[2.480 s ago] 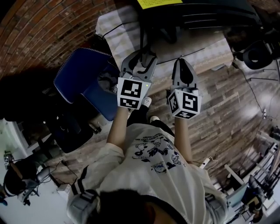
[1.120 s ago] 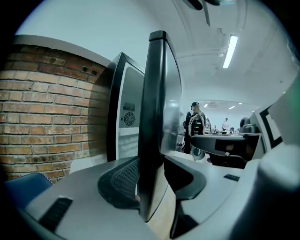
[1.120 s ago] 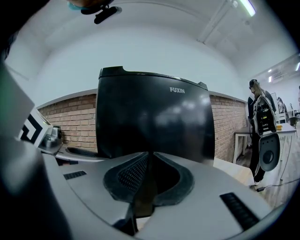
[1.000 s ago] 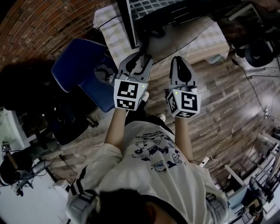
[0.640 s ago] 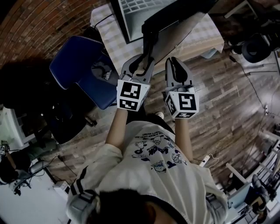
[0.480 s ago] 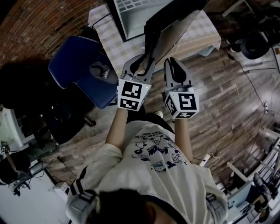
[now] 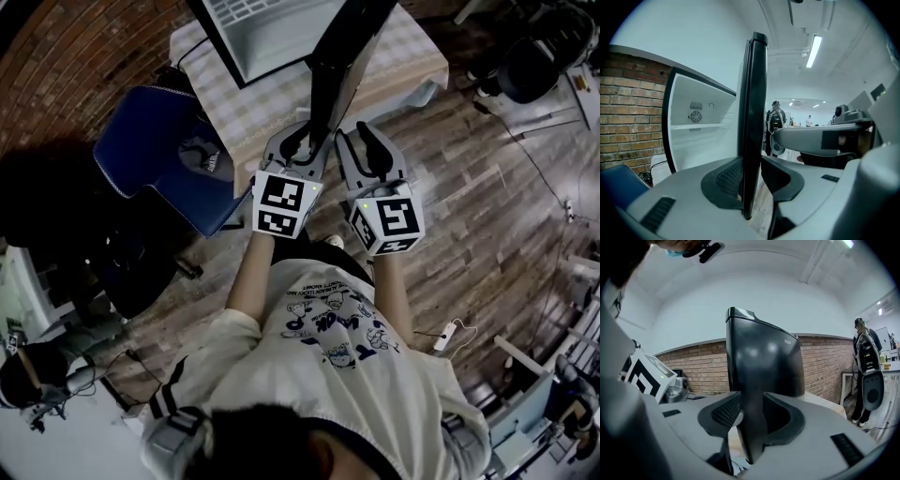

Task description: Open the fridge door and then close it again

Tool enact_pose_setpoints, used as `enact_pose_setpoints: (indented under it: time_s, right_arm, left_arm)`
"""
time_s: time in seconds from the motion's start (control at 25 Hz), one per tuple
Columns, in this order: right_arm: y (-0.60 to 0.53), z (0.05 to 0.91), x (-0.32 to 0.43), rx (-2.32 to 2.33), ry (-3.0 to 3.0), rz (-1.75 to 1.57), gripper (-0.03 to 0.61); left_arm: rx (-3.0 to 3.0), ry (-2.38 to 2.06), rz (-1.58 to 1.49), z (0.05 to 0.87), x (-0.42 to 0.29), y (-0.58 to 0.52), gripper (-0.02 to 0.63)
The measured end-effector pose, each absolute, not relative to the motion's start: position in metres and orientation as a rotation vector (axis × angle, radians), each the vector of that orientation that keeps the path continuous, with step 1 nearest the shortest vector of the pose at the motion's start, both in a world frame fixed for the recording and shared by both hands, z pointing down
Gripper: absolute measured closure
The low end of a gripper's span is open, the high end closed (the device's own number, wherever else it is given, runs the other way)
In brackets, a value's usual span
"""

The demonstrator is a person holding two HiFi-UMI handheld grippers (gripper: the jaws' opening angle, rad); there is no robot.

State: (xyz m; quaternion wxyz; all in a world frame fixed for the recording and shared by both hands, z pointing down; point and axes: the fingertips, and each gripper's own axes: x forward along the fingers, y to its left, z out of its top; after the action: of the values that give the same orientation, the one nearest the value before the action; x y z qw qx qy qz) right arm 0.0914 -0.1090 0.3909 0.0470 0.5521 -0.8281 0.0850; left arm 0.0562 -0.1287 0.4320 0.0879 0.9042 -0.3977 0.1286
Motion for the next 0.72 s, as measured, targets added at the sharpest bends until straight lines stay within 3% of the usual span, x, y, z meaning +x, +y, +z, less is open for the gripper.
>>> enact_pose_setpoints:
  time_s: [0.72]
  right_arm:
    - [-0.065,0.39,0.185,1.774,-2.45,0.261,0.417]
  left_arm:
    - [2.824,-0.967,0.394,0.43,0.18,-0.071,0.526]
